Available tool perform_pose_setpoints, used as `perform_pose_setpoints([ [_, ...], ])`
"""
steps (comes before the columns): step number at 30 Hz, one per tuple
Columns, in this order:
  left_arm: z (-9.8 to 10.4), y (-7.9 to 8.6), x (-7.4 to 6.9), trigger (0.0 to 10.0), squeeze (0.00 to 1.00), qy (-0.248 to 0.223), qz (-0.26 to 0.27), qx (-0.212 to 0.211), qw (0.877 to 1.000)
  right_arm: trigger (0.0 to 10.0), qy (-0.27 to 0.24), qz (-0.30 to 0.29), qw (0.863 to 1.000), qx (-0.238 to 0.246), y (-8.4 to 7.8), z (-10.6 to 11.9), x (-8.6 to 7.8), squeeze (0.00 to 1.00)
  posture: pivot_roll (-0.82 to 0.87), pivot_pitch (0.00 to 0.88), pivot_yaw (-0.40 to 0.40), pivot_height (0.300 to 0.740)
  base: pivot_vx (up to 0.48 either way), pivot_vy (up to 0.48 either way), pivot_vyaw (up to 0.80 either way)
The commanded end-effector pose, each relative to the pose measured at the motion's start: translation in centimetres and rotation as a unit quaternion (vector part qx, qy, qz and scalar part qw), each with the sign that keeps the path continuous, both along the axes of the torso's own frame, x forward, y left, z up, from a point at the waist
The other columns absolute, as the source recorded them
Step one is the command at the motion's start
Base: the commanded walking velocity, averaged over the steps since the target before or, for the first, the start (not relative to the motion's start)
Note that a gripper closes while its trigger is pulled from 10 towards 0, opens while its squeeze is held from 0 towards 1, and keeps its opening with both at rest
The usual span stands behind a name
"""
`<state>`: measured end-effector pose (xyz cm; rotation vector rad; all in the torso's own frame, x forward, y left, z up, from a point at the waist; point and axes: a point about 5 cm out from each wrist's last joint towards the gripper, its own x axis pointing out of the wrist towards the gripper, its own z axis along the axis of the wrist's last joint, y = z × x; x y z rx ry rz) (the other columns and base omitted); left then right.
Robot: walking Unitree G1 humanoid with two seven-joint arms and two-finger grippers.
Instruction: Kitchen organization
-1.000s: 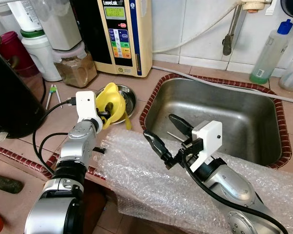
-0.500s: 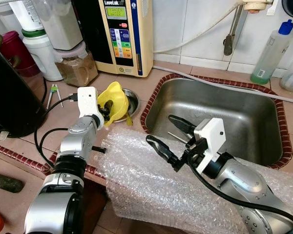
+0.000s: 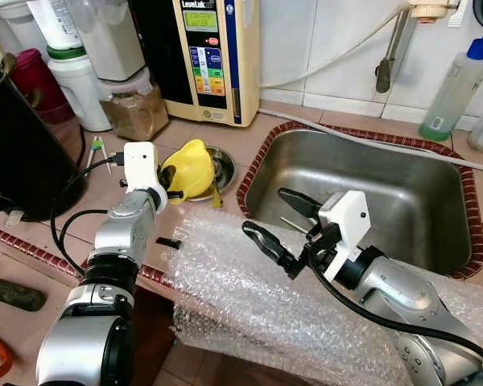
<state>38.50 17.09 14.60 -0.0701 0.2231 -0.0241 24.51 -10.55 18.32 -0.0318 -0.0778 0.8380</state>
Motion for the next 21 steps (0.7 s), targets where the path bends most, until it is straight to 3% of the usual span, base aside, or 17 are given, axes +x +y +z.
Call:
perform_pose_setpoints([
  [1,0.2,0.6,0.0,0.0,0.0,0.002,0.008,0.006,1.0,10.0,-0.01,0.005,1.0,0.0,0.2,0.3,0.1,0.0,-0.02,0.047,0.095,0.74,0.0,0.0,0.0],
  [5,0.5,0.8,0.1,0.0,0.0,-0.005,0.016,-0.003,1.0,10.0,-0.01,0.004,1.0,0.0,0.3,0.3,0.2,0.0,-0.02,0.046,0.096,0.74,0.0,0.0,0.0],
  [12,3.2,0.9,0.3,0.0,0.0,-0.118,0.043,-0.022,0.992,10.0,-0.011,-0.002,1.0,0.003,0.4,0.1,0.4,0.0,-0.02,0.041,0.098,0.74,0.0,0.0,0.0],
  [17,4.2,0.7,-0.3,0.0,0.0,-0.183,0.041,-0.006,0.982,10.0,-0.021,-0.028,0.999,0.015,0.5,0.2,0.9,0.0,-0.02,0.039,0.097,0.74,0.0,0.0,0.0],
  [21,4.2,0.2,-0.5,0.0,0.0,-0.198,0.031,-0.005,0.98,10.0,-0.031,-0.057,0.997,0.029,0.5,0.6,1.6,0.0,-0.01,0.038,0.096,0.74,0.0,0.0,0.0],
])
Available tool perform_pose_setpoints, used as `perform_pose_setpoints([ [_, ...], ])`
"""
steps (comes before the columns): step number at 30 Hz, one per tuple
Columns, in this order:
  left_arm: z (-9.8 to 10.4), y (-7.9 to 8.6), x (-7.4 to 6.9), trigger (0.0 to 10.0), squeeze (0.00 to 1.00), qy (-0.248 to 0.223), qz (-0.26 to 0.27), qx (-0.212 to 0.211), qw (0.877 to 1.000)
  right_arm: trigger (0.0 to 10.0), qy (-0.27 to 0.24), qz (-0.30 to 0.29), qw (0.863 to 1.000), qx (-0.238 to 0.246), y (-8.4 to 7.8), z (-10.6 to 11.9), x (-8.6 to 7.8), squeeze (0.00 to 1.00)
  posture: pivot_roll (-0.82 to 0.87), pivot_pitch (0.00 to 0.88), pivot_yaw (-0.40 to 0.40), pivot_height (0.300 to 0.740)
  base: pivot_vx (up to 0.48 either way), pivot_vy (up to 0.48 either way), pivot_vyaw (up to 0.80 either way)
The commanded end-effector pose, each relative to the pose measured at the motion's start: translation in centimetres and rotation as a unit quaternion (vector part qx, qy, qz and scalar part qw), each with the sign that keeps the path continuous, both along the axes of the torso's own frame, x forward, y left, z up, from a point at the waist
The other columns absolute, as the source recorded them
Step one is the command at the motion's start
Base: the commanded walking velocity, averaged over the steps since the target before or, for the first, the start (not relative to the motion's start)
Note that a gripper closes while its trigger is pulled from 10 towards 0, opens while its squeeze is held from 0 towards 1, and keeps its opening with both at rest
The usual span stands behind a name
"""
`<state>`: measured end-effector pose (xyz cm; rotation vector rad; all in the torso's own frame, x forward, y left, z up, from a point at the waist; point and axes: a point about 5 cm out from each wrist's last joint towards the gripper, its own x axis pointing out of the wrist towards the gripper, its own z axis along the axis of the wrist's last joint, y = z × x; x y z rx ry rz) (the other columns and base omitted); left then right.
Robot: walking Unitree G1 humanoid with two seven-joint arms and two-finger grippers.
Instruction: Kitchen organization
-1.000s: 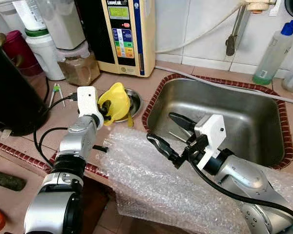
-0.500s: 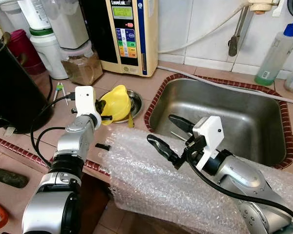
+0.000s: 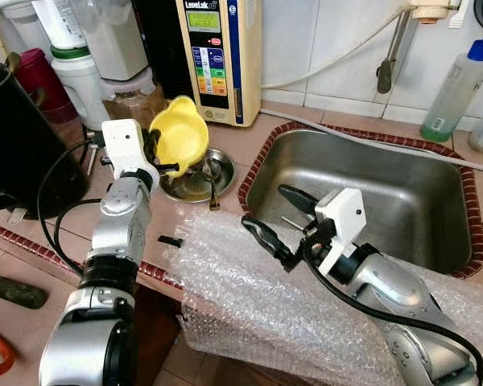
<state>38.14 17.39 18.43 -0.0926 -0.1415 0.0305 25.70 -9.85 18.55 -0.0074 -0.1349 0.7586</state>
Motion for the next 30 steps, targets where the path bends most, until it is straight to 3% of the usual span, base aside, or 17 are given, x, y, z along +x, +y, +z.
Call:
perform_pose_setpoints([
  [1,0.4,-0.2,-0.2,0.0,0.0,-0.022,-0.005,0.006,1.0,10.0,-0.012,-0.025,1.0,0.01,-0.2,0.4,0.7,0.0,-0.01,0.038,0.096,0.74,0.0,0.0,0.0],
  [3,0.4,-0.5,-0.3,0.0,0.0,-0.027,-0.012,0.018,0.999,10.0,-0.016,-0.04,0.999,0.02,-0.1,0.6,1.1,0.0,-0.02,0.037,0.096,0.74,0.0,0.0,0.0],
  [5,0.4,-1.7,-0.6,0.0,0.0,-0.045,-0.04,0.032,0.998,10.0,-0.018,-0.091,0.993,0.067,-0.2,1.3,2.2,0.0,-0.01,0.035,0.095,0.74,0.0,0.0,0.0],
  [7,0.4,-1.9,-0.7,0.0,0.0,-0.048,-0.046,0.035,0.997,10.0,-0.017,-0.098,0.992,0.075,-0.2,1.4,2.4,0.0,-0.01,0.035,0.095,0.74,0.0,0.0,0.0],
  [9,0.6,-3.1,-1.2,0.0,0.0,-0.071,-0.075,0.056,0.993,10.0,-0.008,-0.11,0.988,0.104,0.0,1.6,2.9,0.0,-0.01,0.034,0.094,0.74,0.0,0.0,0.0],
  [14,0.9,-5.7,-2.1,0.0,0.0,-0.103,-0.137,0.054,0.984,10.0,-0.001,-0.132,0.985,0.112,0.8,1.5,3.8,0.0,-0.01,0.031,0.094,0.74,0.0,0.0,0.0],
  [22,1.0,-8.0,-3.2,0.0,0.0,-0.126,-0.192,0.058,0.972,10.0,0.01,-0.161,0.975,0.151,1.5,1.9,5.3,0.0,-0.02,0.032,0.096,0.74,0.0,0.0,0.0],
  [25,0.9,-8.5,-3.5,0.0,0.0,-0.129,-0.202,0.054,0.969,10.0,0.022,-0.188,0.972,0.142,1.6,1.5,6.2,0.0,-0.02,0.033,0.094,0.74,0.0,0.0,0.0],
  [26,0.9,-8.5,-3.6,0.0,0.0,-0.13,-0.204,0.054,0.969,9.1,0.027,-0.198,0.97,0.141,1.5,1.3,6.4,0.0,-0.02,0.033,0.092,0.74,0.0,0.0,0.0],
  [27,0.9,-8.7,-3.7,0.0,0.0,-0.133,-0.209,0.055,0.967,0.0,0.036,-0.21,0.966,0.147,1.4,1.2,6.8,0.0,-0.01,0.034,0.091,0.74,0.0,0.0,0.0],
  [30,1.0,-8.8,-3.8,0.0,0.0,-0.134,-0.211,0.055,0.967,0.0,0.051,-0.214,0.962,0.16,1.4,1.2,7.2,0.0,-0.02,0.034,0.091,0.74,0.0,0.0,0.0],
])
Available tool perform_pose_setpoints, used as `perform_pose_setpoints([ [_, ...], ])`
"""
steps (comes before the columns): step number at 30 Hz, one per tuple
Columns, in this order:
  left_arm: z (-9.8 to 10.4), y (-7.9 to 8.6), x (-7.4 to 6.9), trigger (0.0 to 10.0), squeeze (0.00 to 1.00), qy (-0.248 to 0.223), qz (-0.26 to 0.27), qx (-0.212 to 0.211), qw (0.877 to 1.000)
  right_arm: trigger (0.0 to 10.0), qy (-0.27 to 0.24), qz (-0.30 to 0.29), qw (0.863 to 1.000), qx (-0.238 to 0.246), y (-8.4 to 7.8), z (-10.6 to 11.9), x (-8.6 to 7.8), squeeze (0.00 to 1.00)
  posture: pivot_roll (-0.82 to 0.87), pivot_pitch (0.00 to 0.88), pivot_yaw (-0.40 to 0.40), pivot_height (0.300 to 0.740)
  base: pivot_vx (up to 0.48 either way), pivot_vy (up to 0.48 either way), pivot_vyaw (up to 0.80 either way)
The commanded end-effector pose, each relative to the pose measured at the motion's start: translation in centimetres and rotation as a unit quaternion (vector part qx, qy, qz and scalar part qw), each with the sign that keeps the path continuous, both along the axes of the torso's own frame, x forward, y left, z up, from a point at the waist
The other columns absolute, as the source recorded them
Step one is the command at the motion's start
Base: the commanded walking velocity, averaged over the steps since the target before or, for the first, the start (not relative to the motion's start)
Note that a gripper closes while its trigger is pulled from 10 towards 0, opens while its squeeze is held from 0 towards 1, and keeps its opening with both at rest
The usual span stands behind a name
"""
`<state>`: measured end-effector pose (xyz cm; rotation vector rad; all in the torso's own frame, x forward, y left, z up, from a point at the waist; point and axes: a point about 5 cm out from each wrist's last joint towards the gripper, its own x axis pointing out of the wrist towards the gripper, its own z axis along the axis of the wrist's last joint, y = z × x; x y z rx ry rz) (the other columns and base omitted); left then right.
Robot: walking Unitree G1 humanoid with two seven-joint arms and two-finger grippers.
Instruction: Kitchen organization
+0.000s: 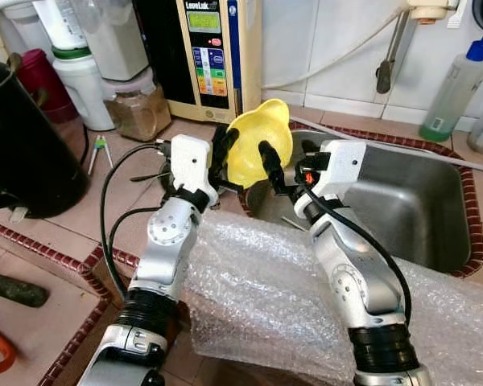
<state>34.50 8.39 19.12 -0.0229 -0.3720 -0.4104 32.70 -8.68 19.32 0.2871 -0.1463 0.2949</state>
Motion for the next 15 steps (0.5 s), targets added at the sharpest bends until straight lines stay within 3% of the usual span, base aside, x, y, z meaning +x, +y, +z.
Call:
perform_pose_setpoints([
  [1,0.3,0.2,-0.2,0.0,0.0,-0.01,-0.002,0.003,1.0,0.0,0.003,0.001,1.0,0.007,0.4,0.6,0.5,0.0,-0.02,0.035,0.09,0.74,0.0,0.0,0.0],
  [15,0.2,0.2,-0.4,0.0,0.0,-0.008,0.001,0.0,1.0,0.0,0.041,-0.022,0.999,0.015,0.1,0.3,1.7,0.0,-0.02,0.036,0.079,0.74,0.0,0.0,0.0],
])
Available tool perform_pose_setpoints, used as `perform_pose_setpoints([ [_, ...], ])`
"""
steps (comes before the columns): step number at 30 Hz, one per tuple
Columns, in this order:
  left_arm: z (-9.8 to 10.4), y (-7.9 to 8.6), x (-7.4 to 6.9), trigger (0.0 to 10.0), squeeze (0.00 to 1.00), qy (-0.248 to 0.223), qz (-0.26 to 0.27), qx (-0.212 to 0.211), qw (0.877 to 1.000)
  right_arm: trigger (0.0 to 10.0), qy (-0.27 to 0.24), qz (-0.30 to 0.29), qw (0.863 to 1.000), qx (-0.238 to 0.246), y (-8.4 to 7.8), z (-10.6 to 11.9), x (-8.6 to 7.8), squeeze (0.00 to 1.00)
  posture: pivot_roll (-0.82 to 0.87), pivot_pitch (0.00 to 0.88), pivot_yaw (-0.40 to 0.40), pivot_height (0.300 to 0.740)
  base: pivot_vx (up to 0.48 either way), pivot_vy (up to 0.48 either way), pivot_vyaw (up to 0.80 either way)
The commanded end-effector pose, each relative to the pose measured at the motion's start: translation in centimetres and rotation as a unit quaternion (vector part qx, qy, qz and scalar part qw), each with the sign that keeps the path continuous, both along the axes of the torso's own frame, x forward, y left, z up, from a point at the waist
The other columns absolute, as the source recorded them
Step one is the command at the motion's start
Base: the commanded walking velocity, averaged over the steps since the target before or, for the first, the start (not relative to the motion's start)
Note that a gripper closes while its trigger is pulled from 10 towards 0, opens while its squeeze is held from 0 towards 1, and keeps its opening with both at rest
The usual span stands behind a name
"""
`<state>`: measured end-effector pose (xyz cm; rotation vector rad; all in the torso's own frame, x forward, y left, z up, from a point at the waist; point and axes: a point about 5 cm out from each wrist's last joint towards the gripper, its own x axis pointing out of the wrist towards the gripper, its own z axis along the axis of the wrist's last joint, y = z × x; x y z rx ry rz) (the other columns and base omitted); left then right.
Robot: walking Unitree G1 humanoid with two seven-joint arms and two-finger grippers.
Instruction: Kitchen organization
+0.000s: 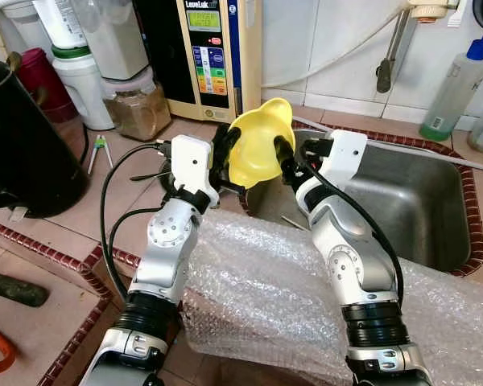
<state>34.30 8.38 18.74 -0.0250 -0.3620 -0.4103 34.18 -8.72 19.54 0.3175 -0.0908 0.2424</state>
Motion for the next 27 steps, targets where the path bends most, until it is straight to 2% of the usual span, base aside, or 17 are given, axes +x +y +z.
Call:
perform_pose_setpoints([
  [1,0.5,0.3,-0.1,0.0,0.0,-0.013,0.002,0.001,1.0,0.0,0.008,-0.002,1.0,0.003,0.1,0.1,0.2,0.0,-0.02,0.036,0.079,0.74,0.0,0.0,0.0],
  [18,0.4,0.4,-0.1,0.0,0.0,-0.011,0.006,0.005,1.0,0.0,0.026,-0.017,0.999,0.008,-0.8,-0.6,0.3,0.0,-0.01,0.039,0.079,0.74,0.0,0.0,0.0],
  [19,0.2,0.4,-0.1,1.3,0.0,-0.005,0.005,0.008,1.0,0.0,0.027,-0.018,0.999,0.008,-0.8,-0.6,0.3,0.0,-0.01,0.039,0.079,0.74,0.0,0.0,0.0],
  [20,0.2,0.4,-0.1,1.3,0.0,-0.005,0.005,0.008,1.0,0.0,0.027,-0.018,0.999,0.008,-0.8,-0.6,0.3,0.0,-0.01,0.039,0.079,0.74,0.0,0.0,0.0],
  [21,0.0,0.3,0.0,1.9,0.0,0.007,0.002,0.006,1.0,0.0,0.028,-0.019,0.999,0.008,-0.8,-0.6,0.3,0.0,-0.01,0.039,0.079,0.74,0.0,0.0,0.0],
  [22,-0.8,0.0,0.1,5.3,0.0,0.048,-0.008,-0.008,0.999,0.0,0.033,-0.023,0.999,0.009,-0.9,-0.8,0.3,0.0,-0.01,0.042,0.08,0.74,0.0,0.0,0.0],
  [23,-1.0,-0.1,0.1,8.1,0.0,0.059,-0.014,-0.013,0.998,0.0,0.036,-0.025,0.999,0.008,-0.9,-0.9,0.4,0.0,-0.01,0.042,0.08,0.74,0.0,0.0,0.0],
  [24,-1.1,-0.2,0.1,8.1,0.0,0.063,-0.018,-0.015,0.998,0.0,0.037,-0.027,0.999,0.007,-1.0,-1.0,0.4,0.0,-0.01,0.042,0.08,0.74,0.0,0.0,0.0],
  [26,-1.1,-0.5,-0.2,10.0,0.0,0.053,-0.029,-0.002,0.998,0.0,0.044,-0.036,0.998,0.003,-1.3,-1.3,0.4,0.0,-0.01,0.044,0.077,0.74,0.0,0.0,0.0],
  [27,-1.1,-0.6,-0.2,10.0,0.0,0.052,-0.031,0.001,0.998,0.0,0.046,-0.038,0.998,0.002,-1.4,-1.3,0.4,0.0,-0.01,0.044,0.077,0.74,0.0,0.0,0.0],
])
